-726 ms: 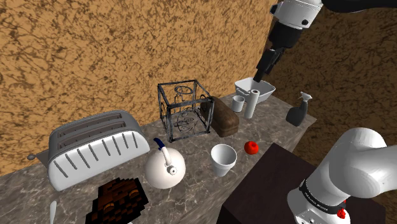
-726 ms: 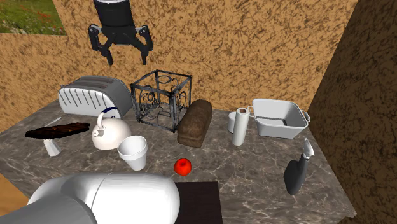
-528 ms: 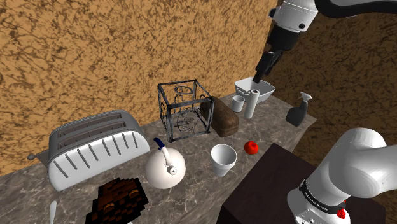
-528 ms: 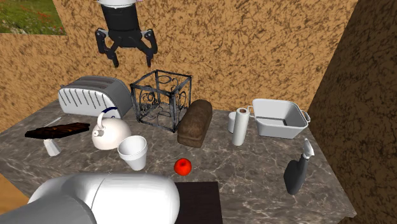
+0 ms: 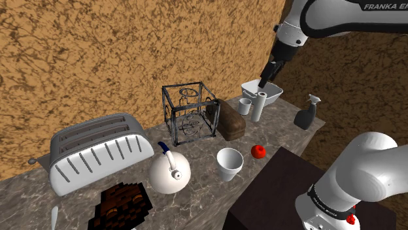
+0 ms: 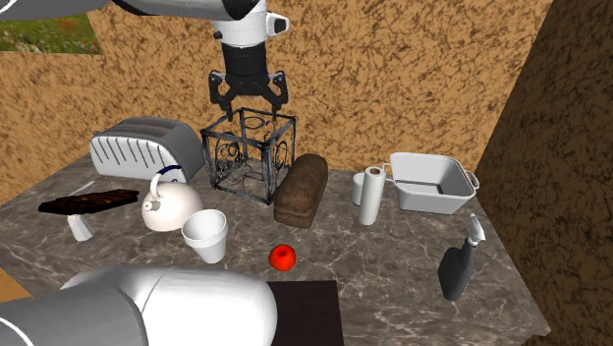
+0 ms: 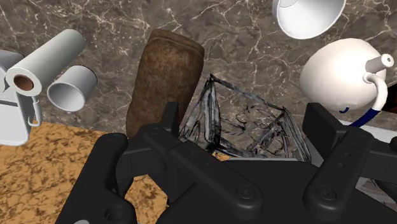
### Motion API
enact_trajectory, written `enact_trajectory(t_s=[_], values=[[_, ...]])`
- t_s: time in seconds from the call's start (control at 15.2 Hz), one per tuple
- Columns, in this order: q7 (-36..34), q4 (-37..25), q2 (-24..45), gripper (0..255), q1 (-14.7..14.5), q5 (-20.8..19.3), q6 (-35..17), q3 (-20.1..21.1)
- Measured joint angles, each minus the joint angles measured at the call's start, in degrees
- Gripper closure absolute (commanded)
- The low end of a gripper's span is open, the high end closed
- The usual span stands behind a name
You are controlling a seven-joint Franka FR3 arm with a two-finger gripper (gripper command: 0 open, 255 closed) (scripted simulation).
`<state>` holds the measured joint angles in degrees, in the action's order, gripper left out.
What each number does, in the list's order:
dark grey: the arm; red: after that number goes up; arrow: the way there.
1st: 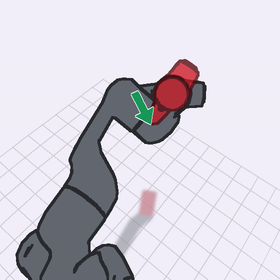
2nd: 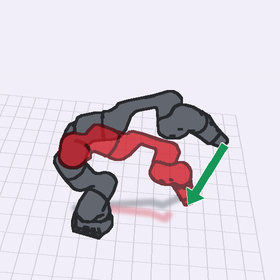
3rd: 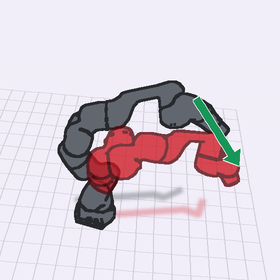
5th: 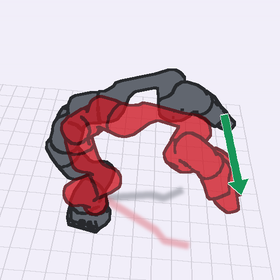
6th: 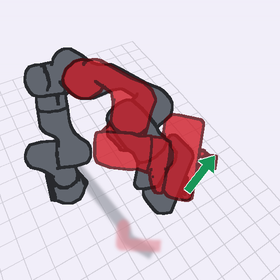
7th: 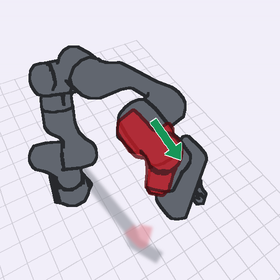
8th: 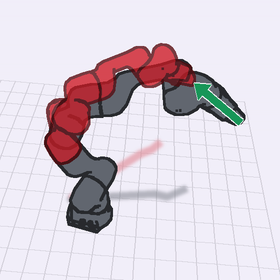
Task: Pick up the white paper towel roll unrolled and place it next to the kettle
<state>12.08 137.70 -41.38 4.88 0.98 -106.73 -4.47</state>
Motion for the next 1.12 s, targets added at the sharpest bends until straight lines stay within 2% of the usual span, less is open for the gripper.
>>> enact_trajectory(t_s=[0.59,1.12], values=[[7.2,1.7,10.7,0,3.3,-2.7,-12.6,-8.1],[14.7,-2.0,23.5,0,4.7,-1.3,-21.8,-15.5]])
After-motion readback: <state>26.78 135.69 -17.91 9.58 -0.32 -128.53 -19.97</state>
